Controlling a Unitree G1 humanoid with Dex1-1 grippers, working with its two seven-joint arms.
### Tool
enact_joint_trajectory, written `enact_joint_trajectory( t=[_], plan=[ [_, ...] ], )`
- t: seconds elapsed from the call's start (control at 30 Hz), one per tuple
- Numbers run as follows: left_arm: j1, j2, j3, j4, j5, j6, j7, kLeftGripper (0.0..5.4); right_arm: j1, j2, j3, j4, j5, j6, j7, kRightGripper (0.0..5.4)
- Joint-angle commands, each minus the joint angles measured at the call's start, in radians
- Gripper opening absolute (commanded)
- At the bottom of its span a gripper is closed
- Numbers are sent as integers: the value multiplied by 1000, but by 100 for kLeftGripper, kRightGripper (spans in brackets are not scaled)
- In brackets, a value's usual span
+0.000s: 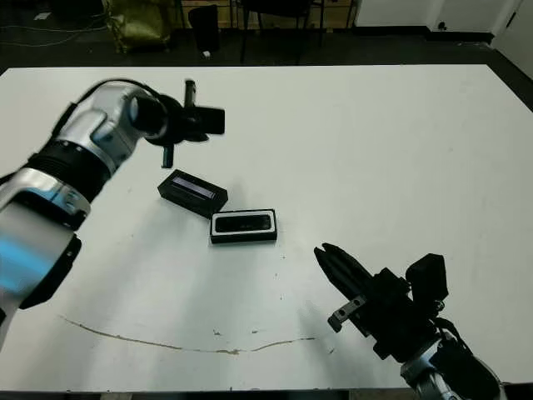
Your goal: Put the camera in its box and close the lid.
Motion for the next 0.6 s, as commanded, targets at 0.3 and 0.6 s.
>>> enact_joint_trajectory(
  t=[0.3, 0.6],
  plan=[
    [68, -50, -40, 75, 27, -5, 41, 0, 39, -7, -2, 25, -27, -28, 29, 3],
    [113, -41, -67, 90, 51, -35, 51, 0, 61, -11, -2, 4, -6, -6, 3, 3]
  ],
)
